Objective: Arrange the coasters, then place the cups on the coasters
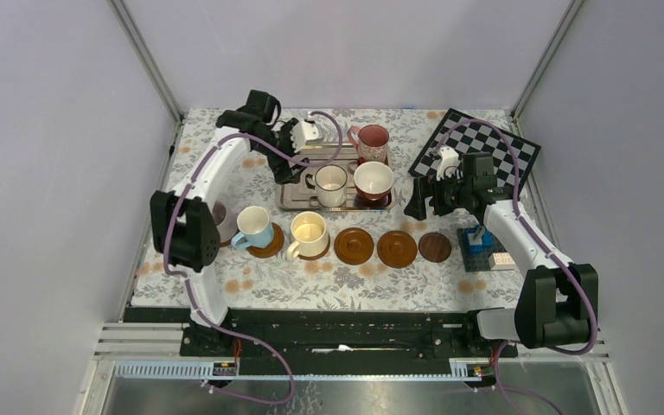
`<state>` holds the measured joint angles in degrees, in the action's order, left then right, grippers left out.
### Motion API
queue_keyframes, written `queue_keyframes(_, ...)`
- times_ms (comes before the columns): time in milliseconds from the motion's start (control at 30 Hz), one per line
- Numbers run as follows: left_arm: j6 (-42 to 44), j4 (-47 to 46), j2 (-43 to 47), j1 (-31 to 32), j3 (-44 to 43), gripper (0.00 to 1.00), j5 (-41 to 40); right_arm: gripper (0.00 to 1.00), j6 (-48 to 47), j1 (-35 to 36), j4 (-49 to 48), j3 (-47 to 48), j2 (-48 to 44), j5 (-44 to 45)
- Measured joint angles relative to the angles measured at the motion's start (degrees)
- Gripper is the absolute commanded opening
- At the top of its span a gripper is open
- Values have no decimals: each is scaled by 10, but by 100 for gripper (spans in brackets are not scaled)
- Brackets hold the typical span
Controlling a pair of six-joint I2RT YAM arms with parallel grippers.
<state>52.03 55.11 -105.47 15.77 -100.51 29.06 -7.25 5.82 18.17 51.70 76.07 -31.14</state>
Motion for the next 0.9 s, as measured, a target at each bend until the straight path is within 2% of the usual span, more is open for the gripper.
queue_keyframes(167, 78, 7, -68, 0, -25, 84, 20, 100, 0, 0, 0, 2, 8, 0)
queue_keyframes(267, 111, 9, -100, 5, -30, 78, 19, 100, 0, 0, 0, 2, 11, 0)
queue_keyframes(467, 141, 4, -144, 20, -34, 69, 9, 100, 0, 0, 0, 2, 20, 0)
queue_keyframes(600, 151, -3, -155, 33, -34, 59, 6, 100, 0, 0, 0, 2, 21, 0)
queue_keyframes(900, 159, -15, -159, 55, -34, 31, -9, 100, 0, 0, -1, 2, 25, 0)
